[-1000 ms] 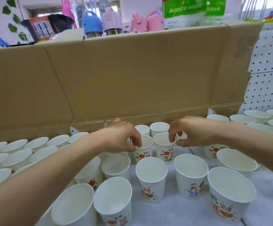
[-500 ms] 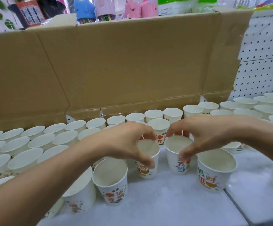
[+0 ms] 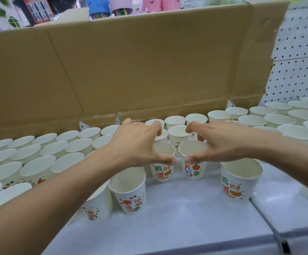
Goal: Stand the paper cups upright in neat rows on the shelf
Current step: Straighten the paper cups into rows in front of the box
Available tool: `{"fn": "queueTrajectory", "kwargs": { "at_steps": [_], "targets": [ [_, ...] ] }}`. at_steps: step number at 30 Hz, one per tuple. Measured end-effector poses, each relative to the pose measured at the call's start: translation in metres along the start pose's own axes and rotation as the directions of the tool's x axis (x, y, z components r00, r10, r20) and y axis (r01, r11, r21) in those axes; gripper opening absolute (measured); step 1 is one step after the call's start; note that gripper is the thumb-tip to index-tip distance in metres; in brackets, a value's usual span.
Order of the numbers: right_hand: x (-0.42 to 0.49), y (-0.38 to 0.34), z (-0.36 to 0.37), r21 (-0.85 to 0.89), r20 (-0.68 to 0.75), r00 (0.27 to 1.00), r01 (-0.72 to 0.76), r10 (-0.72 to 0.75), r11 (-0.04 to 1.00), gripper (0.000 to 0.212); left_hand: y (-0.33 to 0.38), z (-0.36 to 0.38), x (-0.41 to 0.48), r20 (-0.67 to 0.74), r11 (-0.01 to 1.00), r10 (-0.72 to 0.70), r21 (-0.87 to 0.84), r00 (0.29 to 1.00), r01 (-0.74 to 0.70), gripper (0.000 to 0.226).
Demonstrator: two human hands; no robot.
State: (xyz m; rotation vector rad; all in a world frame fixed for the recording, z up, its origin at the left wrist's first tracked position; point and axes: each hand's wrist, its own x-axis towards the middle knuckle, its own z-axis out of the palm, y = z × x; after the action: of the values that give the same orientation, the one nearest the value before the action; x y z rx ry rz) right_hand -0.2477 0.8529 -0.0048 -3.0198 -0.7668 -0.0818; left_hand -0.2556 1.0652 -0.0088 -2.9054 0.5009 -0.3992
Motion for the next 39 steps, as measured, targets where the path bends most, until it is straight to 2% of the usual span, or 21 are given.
{"fn": "queueTrajectory", "kwargs": {
  "at_steps": [7, 16, 19, 21, 23, 25, 28, 32, 35, 39],
  "targets": [
    [0.006, -0.003, 0.006, 0.036, -0.058, 0.998, 0.007, -0.005, 0.999, 0.075, 0.003, 0.0, 0.002, -0.001, 1.0, -0.02, 0.001, 1.0, 0.02, 0.077],
    [0.005, 0.001, 0.011, 0.064, -0.097, 0.995, 0.017, -0.01, 0.998, 0.078, 0.004, -0.003, 0.0, 0.024, 0.995, -0.094, 0.022, 0.995, 0.094, 0.082],
    [-0.004, 0.012, -0.002, 0.193, -0.115, 0.993, -0.002, 0.025, 0.981, 0.071, 0.011, -0.011, -0.004, -0.055, 0.993, -0.112, 0.017, 0.992, 0.113, 0.076],
    [-0.016, 0.028, -0.018, 0.331, -0.213, 0.974, 0.002, 0.072, 0.944, 0.058, 0.023, -0.014, -0.011, -0.127, 0.985, -0.075, -0.165, 0.989, 0.053, 0.063],
    [-0.032, 0.047, -0.03, 0.386, -0.283, 0.954, 0.016, 0.102, 0.922, 0.034, 0.043, -0.012, -0.02, -0.14, 0.885, -0.017, -0.463, 0.99, -0.05, 0.053],
    [-0.046, 0.063, -0.033, 0.36, -0.247, 0.965, 0.012, 0.083, 0.933, 0.021, 0.067, -0.003, -0.024, -0.179, 0.79, 0.089, -0.587, 0.98, -0.179, 0.05],
    [-0.06, 0.08, -0.024, 0.231, -0.094, 0.994, -0.039, 0.062, 0.972, 0.014, 0.098, 0.013, -0.021, -0.229, 0.751, 0.197, -0.589, 0.953, -0.296, 0.038],
    [-0.069, 0.089, -0.009, 0.141, -0.018, 0.999, -0.035, 0.038, 0.989, 0.011, 0.115, 0.019, -0.016, -0.276, 0.782, 0.179, -0.542, 0.944, -0.307, 0.014],
    [-0.07, 0.085, -0.001, 0.07, -0.024, 0.999, -0.023, 0.024, 0.997, 0.005, 0.113, 0.008, -0.02, -0.259, 0.808, 0.143, -0.526, 0.955, -0.264, 0.013],
    [-0.08, 0.068, -0.003, 0.057, -0.071, 0.997, 0.01, -0.006, 0.998, 0.008, 0.085, -0.012, -0.036, -0.208, 0.849, 0.188, -0.456, 0.96, -0.265, 0.01]
  ]
}}
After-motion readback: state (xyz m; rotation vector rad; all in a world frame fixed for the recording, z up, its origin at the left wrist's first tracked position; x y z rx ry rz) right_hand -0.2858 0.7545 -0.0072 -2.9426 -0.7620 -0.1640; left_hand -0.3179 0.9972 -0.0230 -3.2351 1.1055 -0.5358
